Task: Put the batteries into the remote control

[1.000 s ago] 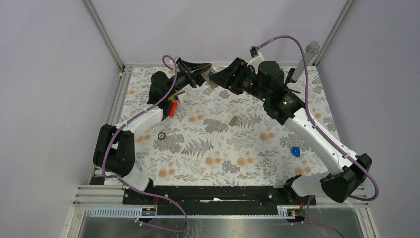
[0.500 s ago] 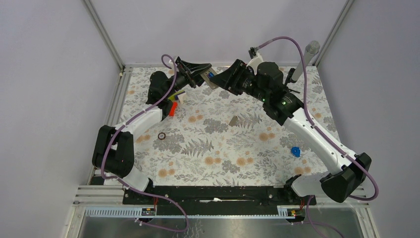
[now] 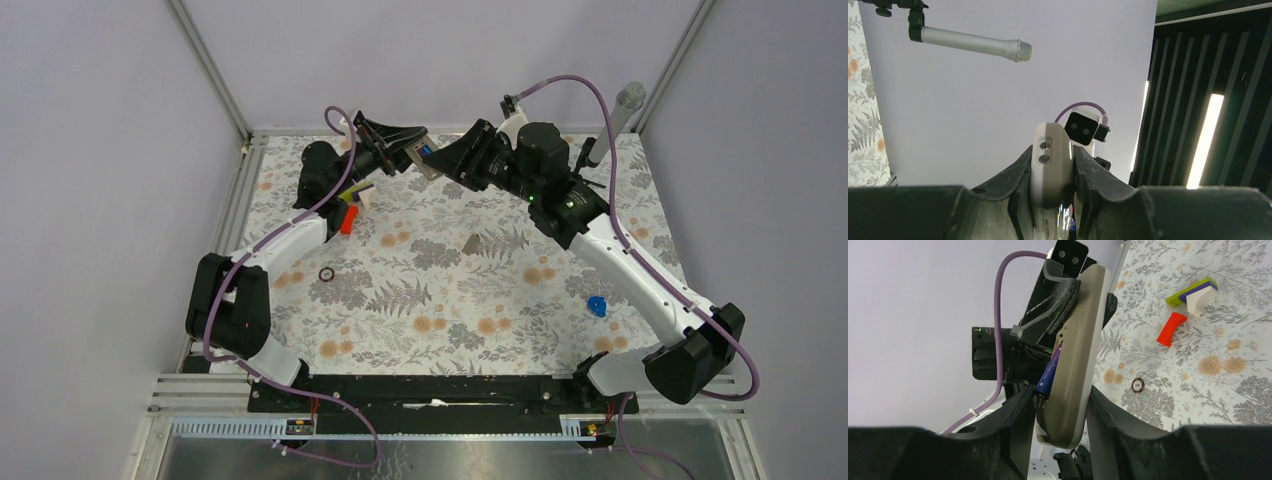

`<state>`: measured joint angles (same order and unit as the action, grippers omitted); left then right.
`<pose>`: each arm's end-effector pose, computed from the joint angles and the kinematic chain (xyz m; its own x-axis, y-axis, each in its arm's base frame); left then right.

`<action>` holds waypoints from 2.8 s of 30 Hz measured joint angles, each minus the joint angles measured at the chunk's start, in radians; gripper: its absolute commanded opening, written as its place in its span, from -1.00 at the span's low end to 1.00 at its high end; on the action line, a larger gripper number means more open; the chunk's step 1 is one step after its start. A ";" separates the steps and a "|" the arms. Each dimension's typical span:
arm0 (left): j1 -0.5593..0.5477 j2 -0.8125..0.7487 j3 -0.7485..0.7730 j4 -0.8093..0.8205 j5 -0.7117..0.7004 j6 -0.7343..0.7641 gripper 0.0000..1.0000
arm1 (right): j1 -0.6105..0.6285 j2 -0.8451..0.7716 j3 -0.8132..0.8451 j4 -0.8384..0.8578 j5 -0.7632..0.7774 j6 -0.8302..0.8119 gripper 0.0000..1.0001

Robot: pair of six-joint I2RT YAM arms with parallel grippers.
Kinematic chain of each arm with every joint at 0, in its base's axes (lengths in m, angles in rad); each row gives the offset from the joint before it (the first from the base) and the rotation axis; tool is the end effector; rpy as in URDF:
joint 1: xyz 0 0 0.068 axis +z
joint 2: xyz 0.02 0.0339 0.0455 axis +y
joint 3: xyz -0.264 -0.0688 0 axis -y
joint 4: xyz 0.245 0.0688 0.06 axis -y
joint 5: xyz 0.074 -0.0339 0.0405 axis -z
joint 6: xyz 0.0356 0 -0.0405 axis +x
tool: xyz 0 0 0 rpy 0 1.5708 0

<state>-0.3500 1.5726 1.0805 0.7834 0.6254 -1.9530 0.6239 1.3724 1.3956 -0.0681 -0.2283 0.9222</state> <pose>0.3341 -0.1441 0.3442 -0.8473 -0.4915 0.2013 -0.0498 -0.3037 -0.9515 0.2551 0.1935 0.4331 -0.6217 0.5089 -0.5954 -0.4256 0.4187 0.8023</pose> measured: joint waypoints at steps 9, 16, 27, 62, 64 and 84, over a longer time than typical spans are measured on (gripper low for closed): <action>0.010 0.000 0.026 -0.040 0.003 0.089 -1.00 | -0.032 0.040 0.032 -0.031 -0.073 0.048 -0.09; 0.004 0.000 0.030 -0.088 0.011 0.159 -1.00 | -0.035 0.091 0.047 -0.072 -0.115 0.046 0.20; 0.005 -0.001 0.048 -0.134 0.027 0.238 -1.00 | -0.038 0.092 0.036 -0.076 -0.131 0.031 0.80; 0.023 -0.035 0.048 -0.240 0.057 0.354 -1.00 | -0.081 0.113 0.021 -0.039 -0.198 0.072 0.29; 0.023 -0.035 0.050 -0.238 0.059 0.352 -1.00 | -0.082 0.113 0.021 -0.043 -0.192 0.068 0.37; 0.029 -0.033 0.050 -0.153 0.063 0.225 -1.00 | -0.125 0.010 -0.121 0.203 -0.280 0.076 0.19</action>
<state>-0.3206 1.5398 1.1305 0.6300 0.6880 -1.7275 0.4992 1.3827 1.2747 0.1345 -0.5079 0.9977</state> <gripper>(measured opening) 0.281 0.608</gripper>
